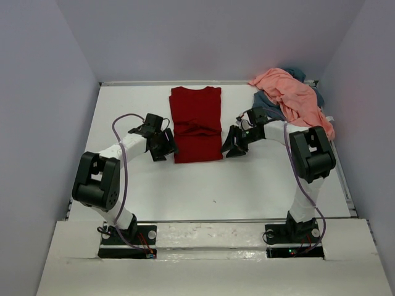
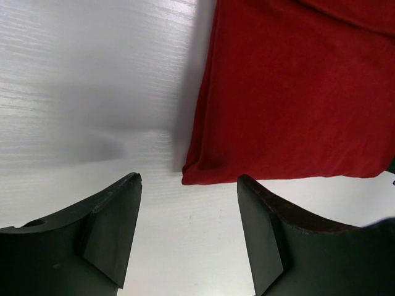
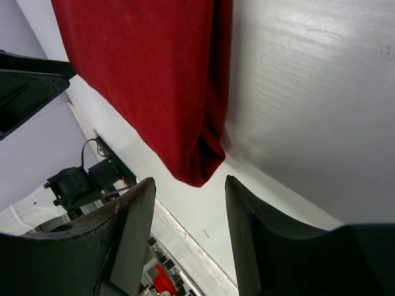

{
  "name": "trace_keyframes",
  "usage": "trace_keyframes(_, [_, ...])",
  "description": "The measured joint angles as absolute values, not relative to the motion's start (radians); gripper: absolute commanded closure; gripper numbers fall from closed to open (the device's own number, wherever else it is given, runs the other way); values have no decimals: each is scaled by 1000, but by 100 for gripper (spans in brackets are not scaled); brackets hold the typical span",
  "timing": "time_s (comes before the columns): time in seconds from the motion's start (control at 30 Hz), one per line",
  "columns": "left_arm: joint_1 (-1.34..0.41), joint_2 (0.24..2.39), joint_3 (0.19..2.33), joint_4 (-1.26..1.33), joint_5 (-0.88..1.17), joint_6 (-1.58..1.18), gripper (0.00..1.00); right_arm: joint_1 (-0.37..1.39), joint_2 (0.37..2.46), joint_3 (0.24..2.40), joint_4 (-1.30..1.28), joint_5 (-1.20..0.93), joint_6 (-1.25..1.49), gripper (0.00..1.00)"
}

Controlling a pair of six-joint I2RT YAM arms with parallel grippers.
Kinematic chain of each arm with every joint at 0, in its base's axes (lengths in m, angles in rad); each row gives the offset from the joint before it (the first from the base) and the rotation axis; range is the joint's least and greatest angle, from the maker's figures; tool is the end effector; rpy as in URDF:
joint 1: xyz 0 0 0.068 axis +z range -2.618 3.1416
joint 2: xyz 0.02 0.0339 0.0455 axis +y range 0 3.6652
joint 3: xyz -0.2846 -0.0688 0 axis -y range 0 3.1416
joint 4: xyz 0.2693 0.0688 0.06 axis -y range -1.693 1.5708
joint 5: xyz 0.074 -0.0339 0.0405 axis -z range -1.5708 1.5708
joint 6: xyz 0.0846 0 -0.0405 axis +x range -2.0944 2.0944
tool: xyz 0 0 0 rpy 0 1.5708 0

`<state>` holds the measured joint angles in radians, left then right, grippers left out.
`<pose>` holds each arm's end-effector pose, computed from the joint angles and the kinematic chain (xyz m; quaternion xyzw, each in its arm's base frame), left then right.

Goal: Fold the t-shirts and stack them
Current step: Grab one side of the 2/3 rectangular tshirt with both arms

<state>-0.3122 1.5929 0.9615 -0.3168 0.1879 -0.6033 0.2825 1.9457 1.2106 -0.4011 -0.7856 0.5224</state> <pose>0.3479 -0.1289 0.1599 -0.1090 0.9419 -0.2149 0.2341 0.3872 0.1747 0.1209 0.0260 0.9055 0.4219 0.0369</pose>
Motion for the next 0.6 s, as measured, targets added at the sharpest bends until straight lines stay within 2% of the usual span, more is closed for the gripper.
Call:
trace_keyframes(0.17, [-312,1627,962,-304,189,-603,28,285,1963,1208,-376,-787,537,47])
trace_keyframes(0.33, [-312,1657,962,-303,191,-603,29,293,1977,1200,-352,-790,551,58])
trace_keyframes(0.4, [-312,1660,962,-302,192,-603,29,300,1988,1194,-342,-791,558,59])
trace_keyframes(0.43, [-312,1660,962,-302,194,-603,29,303,1994,1193,-339,-791,562,66])
trace_keyframes(0.5, [-312,1660,962,-302,195,-603,30,308,2001,1187,-329,-793,566,72])
trace_keyframes(0.6, [-312,1660,962,-302,195,-601,33,309,2005,1176,-328,-794,579,90])
